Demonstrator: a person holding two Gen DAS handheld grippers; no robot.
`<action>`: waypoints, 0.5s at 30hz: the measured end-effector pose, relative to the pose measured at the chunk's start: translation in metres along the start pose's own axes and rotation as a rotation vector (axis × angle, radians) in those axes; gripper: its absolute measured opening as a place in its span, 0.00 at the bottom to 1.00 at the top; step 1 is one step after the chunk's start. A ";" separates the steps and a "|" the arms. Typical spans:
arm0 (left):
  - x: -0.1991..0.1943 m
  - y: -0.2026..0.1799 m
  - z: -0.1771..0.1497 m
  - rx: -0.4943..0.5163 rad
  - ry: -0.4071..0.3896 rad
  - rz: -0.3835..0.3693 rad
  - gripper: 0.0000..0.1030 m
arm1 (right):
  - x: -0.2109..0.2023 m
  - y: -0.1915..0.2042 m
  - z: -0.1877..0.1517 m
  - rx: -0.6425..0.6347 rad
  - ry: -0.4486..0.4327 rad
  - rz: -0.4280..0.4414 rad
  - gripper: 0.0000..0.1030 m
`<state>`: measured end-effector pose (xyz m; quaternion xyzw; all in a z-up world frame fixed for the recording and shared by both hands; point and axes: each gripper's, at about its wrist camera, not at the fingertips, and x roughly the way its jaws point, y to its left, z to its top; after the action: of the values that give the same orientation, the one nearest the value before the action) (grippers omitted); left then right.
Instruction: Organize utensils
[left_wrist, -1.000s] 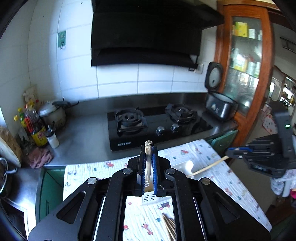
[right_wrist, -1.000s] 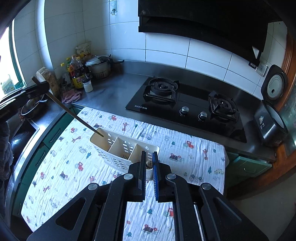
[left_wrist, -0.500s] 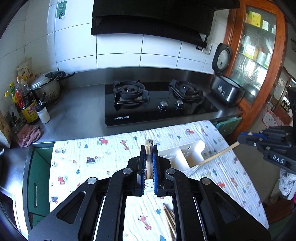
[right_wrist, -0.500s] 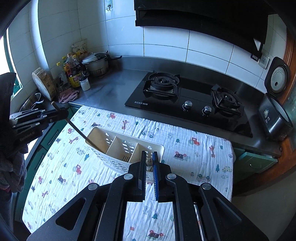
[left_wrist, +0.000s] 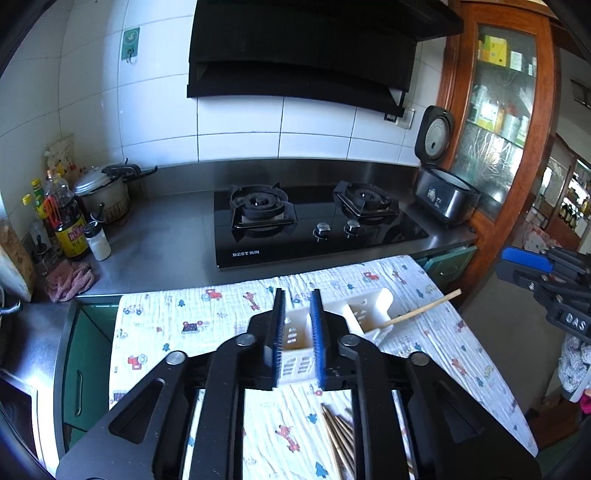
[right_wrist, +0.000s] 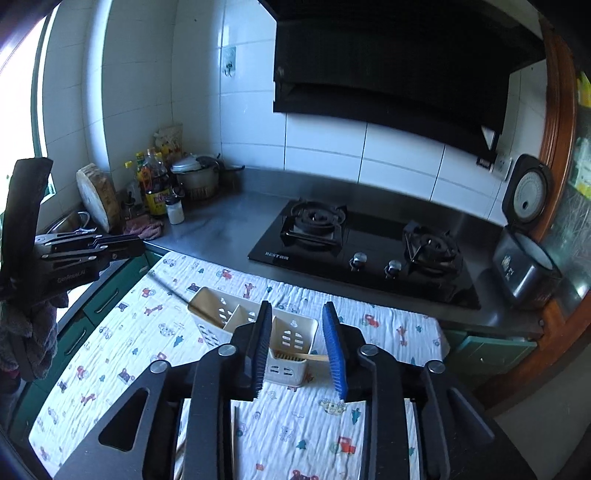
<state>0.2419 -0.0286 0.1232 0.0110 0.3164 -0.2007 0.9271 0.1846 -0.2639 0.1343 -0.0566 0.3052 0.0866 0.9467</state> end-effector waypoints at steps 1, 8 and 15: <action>-0.005 -0.001 -0.004 0.003 -0.005 0.002 0.20 | -0.006 0.002 -0.005 -0.005 -0.009 0.000 0.31; -0.039 -0.005 -0.048 0.000 -0.005 0.002 0.26 | -0.032 0.021 -0.078 -0.020 0.002 0.029 0.34; -0.053 -0.010 -0.114 -0.006 0.037 0.021 0.26 | -0.016 0.044 -0.169 -0.004 0.111 0.051 0.34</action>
<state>0.1341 -0.0014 0.0642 0.0153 0.3341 -0.1898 0.9231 0.0665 -0.2497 0.0047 -0.0555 0.3583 0.1082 0.9256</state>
